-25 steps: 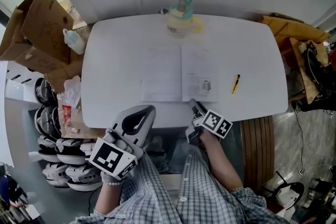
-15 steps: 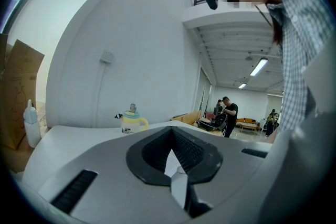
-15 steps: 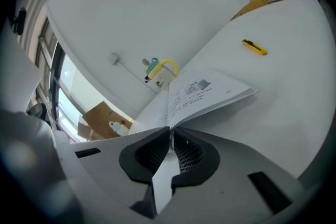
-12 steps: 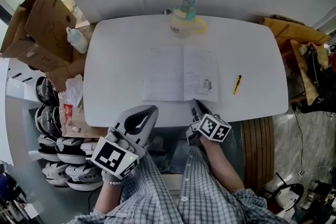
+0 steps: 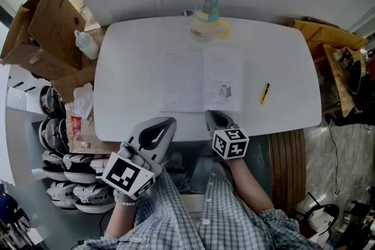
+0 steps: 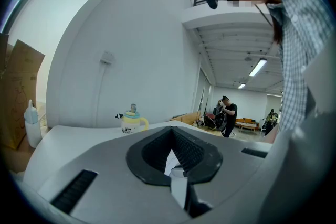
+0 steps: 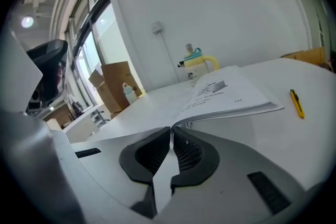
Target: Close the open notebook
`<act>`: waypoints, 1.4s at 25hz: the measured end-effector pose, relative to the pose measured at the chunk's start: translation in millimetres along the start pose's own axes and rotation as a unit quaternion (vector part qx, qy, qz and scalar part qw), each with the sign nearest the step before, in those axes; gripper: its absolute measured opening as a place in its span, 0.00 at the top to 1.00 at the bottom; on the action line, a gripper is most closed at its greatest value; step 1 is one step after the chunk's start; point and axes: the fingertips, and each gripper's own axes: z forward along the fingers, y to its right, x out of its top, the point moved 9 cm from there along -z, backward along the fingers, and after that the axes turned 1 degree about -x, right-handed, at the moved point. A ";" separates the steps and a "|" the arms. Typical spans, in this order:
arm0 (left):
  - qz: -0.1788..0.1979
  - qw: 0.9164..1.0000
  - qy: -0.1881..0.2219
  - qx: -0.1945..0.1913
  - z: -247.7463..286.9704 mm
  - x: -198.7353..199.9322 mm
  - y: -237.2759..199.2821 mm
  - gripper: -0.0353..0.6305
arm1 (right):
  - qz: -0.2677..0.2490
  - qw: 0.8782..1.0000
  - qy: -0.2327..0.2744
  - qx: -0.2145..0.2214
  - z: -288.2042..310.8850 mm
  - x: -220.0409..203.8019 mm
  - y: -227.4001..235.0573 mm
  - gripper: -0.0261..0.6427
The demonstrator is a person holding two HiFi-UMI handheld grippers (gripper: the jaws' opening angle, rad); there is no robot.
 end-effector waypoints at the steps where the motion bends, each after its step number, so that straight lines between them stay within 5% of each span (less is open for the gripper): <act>1: -0.001 1.000 0.000 0.000 -0.1 -0.4 -0.3 0.94 | -0.017 1.000 -0.004 0.002 1.4 0.8 -2.4 0.91; 19: -0.008 1.000 0.006 0.022 -7.5 -1.3 -9.0 0.94 | -0.132 0.989 -0.052 0.052 27.7 -1.0 -33.9 0.91; 35: -0.004 1.000 0.019 0.010 12.5 8.0 -11.3 0.94 | -0.152 0.986 0.009 0.070 -8.5 46.2 -39.8 0.91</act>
